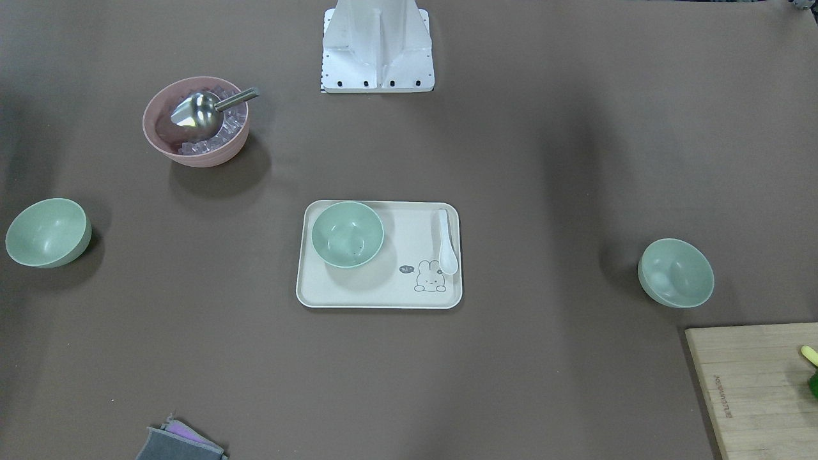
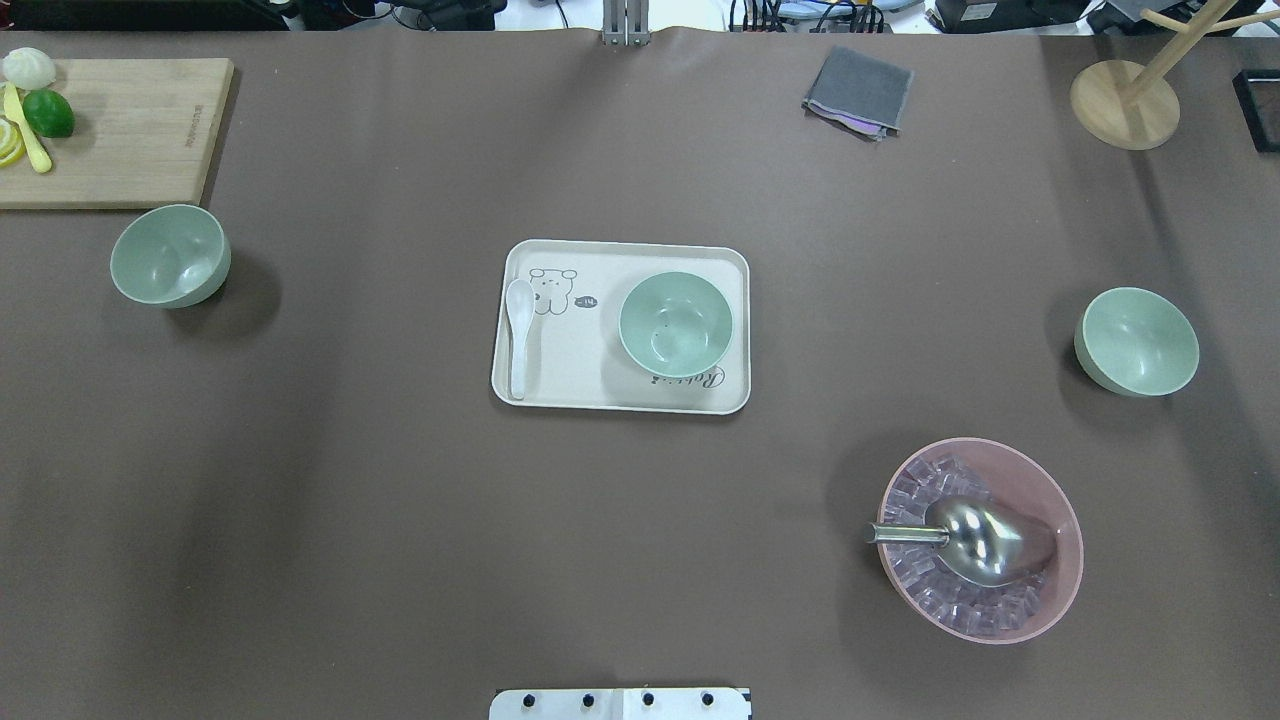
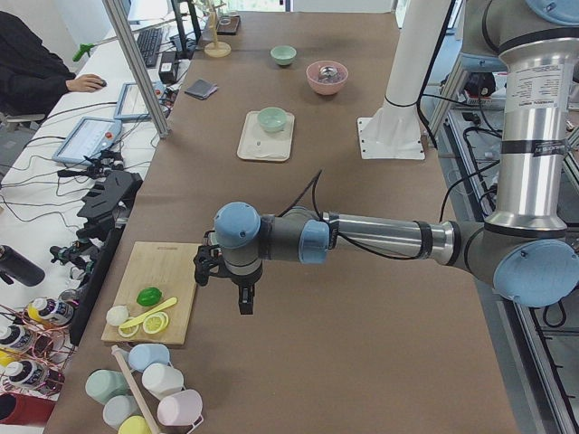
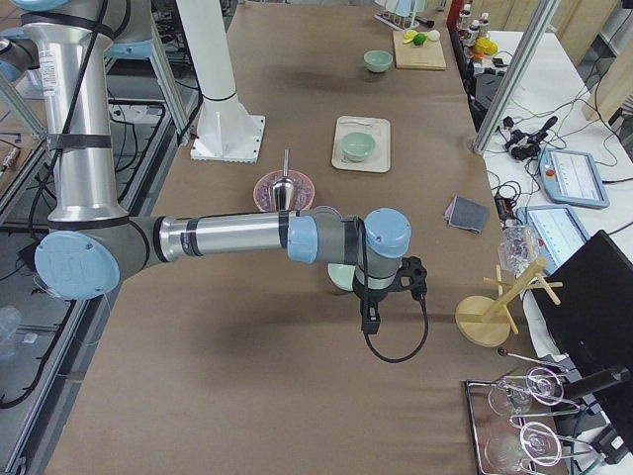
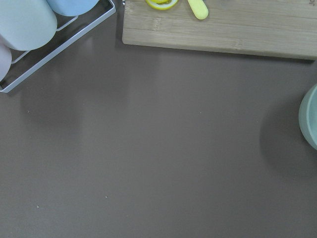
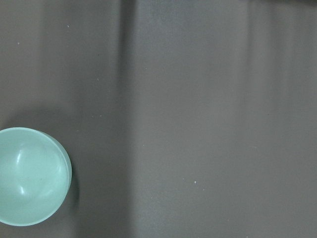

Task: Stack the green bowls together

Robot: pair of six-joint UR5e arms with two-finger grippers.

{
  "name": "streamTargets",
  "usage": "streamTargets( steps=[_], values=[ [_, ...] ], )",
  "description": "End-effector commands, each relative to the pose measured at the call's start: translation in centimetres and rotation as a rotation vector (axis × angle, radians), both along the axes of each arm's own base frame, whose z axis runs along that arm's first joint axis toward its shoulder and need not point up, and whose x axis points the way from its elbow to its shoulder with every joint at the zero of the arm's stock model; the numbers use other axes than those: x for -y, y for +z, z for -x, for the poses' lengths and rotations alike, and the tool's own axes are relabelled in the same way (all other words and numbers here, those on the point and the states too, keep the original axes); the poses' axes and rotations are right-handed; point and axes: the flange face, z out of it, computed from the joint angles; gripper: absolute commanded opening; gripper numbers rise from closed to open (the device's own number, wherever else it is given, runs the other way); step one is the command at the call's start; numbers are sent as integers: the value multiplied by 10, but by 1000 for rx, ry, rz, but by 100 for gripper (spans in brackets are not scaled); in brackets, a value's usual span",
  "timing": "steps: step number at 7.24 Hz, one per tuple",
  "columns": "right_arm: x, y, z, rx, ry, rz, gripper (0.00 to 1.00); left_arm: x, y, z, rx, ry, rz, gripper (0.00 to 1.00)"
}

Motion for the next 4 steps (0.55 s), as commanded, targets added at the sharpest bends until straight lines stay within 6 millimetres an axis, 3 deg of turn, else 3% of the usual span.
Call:
streamTargets(
  steps=[1, 4],
  values=[
    [0, -2, 0, 1, 1, -2, 100, 0, -1, 0, 0, 0, -2, 98],
    [-1, -6, 1, 8, 1, -11, 100, 0, 0, 0, -2, 0, 1, 98]
  ],
)
